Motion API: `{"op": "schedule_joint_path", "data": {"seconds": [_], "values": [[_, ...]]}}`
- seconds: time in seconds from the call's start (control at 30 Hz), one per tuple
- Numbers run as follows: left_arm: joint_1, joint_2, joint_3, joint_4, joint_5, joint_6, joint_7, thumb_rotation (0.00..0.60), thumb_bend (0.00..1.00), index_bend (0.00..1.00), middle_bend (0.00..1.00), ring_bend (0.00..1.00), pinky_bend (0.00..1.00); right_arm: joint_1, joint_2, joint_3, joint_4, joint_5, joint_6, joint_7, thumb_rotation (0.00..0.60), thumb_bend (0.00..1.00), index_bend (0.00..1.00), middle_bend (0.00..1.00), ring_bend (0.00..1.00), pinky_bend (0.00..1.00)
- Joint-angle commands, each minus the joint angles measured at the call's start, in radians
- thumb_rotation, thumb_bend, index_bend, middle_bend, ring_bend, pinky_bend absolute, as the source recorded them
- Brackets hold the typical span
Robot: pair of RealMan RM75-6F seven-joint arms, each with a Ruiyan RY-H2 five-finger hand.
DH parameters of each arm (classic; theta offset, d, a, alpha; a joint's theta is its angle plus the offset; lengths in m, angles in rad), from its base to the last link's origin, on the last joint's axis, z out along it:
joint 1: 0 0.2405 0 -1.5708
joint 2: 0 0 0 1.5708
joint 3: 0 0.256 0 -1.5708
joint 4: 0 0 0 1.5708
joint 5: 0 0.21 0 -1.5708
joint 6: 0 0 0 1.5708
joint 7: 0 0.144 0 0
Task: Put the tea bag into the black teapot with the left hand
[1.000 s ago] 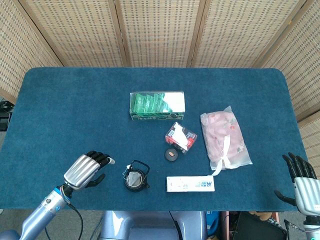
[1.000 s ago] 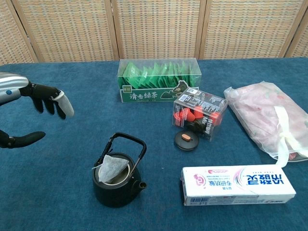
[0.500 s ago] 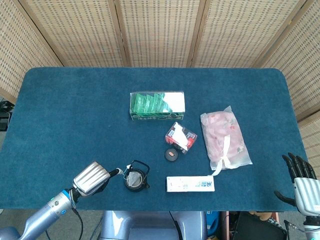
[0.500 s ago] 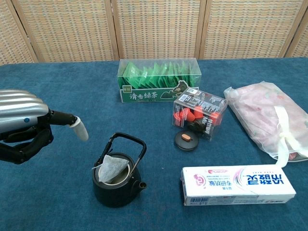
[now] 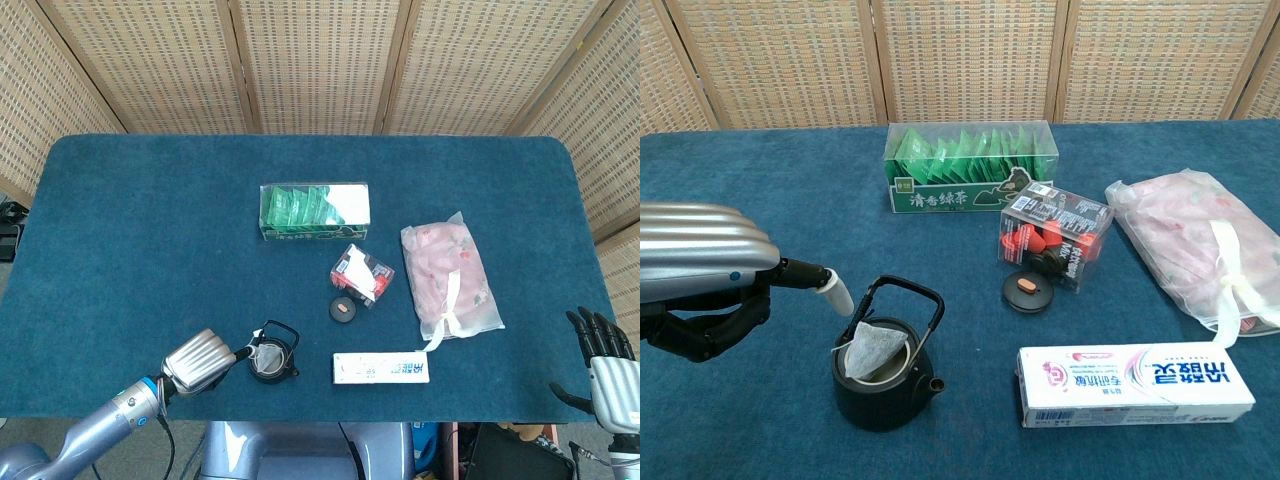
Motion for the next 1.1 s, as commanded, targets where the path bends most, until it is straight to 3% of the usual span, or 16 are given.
{"op": "schedule_joint_path", "data": {"seconds": [0.03,0.7,1.1], "values": [[-0.035,-0.017,-0.008,-0.007,-0.061,-0.018,0.042,0.6,1.0,0.19,0.89,0.85,0.76,-0.001,0.0,0.0,0.001,0.001,0.001,0.001,0.6,0.0,0.07,0.11,0.03,0.14],[-0.159,-0.128,0.028,0.056,-0.292,-0.032,0.124,0.6,1.0,0.19,0.89,0.85,0.76,-0.003,-0.006,-0.001,0.013,0.003,-0.002,0.01,0.6,0.0,0.07,0.11,0.03,0.14],[-0.2,-0.158,0.053,0.057,-0.331,0.0,0.126,0.6,1.0,0.19,0.89,0.85,0.76,-0.004,-0.008,-0.001,0.016,0.004,-0.002,0.012,0.6,0.0,0.07,0.11,0.03,0.14]]}}
